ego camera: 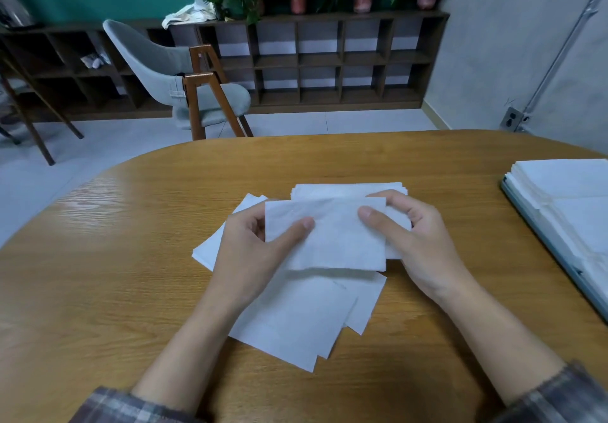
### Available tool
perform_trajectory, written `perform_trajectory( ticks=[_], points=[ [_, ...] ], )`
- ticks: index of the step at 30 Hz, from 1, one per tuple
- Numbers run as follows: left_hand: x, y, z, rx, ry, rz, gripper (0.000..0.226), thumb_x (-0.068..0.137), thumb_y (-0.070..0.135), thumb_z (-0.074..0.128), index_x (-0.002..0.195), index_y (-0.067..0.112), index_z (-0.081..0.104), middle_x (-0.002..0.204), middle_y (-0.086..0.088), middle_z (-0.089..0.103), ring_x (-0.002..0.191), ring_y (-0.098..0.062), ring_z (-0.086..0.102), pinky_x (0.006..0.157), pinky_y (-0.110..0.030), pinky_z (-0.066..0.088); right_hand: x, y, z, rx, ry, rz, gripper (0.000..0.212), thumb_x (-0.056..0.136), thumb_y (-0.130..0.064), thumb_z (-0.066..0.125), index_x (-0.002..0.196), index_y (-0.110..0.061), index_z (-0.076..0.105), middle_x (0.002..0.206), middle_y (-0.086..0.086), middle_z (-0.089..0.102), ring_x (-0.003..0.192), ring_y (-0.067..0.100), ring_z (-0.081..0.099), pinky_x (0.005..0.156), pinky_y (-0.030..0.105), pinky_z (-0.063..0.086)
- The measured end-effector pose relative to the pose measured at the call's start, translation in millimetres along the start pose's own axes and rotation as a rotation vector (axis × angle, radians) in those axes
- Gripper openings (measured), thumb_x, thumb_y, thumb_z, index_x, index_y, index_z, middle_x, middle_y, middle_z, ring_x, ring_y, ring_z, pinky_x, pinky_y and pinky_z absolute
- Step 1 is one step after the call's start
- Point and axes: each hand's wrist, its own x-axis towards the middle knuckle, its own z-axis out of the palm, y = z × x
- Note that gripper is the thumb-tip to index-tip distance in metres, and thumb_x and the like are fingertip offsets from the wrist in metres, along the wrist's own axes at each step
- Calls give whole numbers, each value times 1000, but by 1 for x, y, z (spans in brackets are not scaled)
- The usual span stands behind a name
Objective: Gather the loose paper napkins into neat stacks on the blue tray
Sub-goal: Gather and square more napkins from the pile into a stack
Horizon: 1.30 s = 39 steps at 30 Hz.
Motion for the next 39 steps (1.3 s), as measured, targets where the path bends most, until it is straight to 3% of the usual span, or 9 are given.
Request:
perform_trajectory(
  ticks=[5, 15, 20, 22, 24, 27, 30, 34, 39],
  points=[
    [1, 0, 4, -47, 39, -86, 10, 89, 18, 84, 98, 14, 82, 95, -6, 82, 89, -31, 78, 77, -44, 60, -1, 3, 7, 134, -112, 87, 43, 87, -28, 83, 125, -34, 65, 116, 3, 74, 105, 24, 72, 83, 39, 56],
    [1, -2, 7, -44, 41, -53, 21, 87, 11, 85, 106, 8, 77, 91, 3, 81, 83, -15, 78, 69, -28, 60, -2, 5, 12, 92, -114, 43, 52, 98, -15, 69, 136, -46, 54, 110, 5, 76, 101, 22, 75, 81, 34, 61],
    [1, -2, 4, 161, 110, -2, 59, 80, 45, 84, 133, 39, 58, 129, 17, 62, 111, 7, 63, 84, -19, 55, -2, 1, 6, 214, -114, 26, 57, 95, -10, 69, 138, -45, 55, 133, 13, 67, 110, 28, 73, 85, 39, 62],
    [-1, 5, 5, -14, 25, -93, 60, 87, 36, 80, 140, 40, 52, 121, 16, 69, 102, 13, 67, 76, -11, 54, -1, 1, 5, 249, -109, 14, 61, 94, -8, 69, 140, -44, 52, 133, 14, 66, 109, 28, 73, 86, 37, 62],
    [-2, 8, 5, -96, -37, -99, 56, 93, 19, 77, 139, 37, 52, 102, 12, 80, 89, 2, 75, 67, -13, 55, 0, 3, 5, 125, -85, -17, 62, 96, -10, 70, 139, -49, 49, 130, 14, 68, 112, 29, 73, 88, 38, 62],
    [-1, 5, 5, -54, -29, -6, 60, 94, 9, 76, 141, 33, 49, 102, 3, 82, 83, -17, 79, 64, -26, 61, 0, 5, 0, 122, -156, 2, 63, 92, -19, 77, 140, -50, 50, 129, 11, 69, 121, 30, 68, 98, 45, 57],
    [1, -2, 3, 28, -31, 24, 66, 94, 15, 77, 145, 38, 43, 105, 3, 81, 90, -20, 79, 73, -38, 65, 0, 3, -1, -32, -187, -47, 37, 92, -15, 76, 127, -27, 72, 127, -10, 72, 124, 12, 65, 102, 30, 50],
    [5, -12, -3, 410, -142, 122, 80, 88, 35, 84, 147, 53, 34, 115, 14, 66, 101, -10, 68, 81, -24, 57, 7, 18, -7, -244, 53, -40, 32, 95, -1, 72, 113, -26, 79, 117, -24, 75, 120, -5, 63, 106, 20, 45],
    [6, -15, -11, 638, -411, 176, 43, 74, 43, 94, 112, 40, 73, 101, 19, 69, 98, -9, 63, 79, -18, 45, 13, 25, -16, -243, 238, -56, 33, 94, 1, 72, 111, -27, 79, 113, -31, 73, 113, -14, 61, 95, 5, 40]
  ],
)
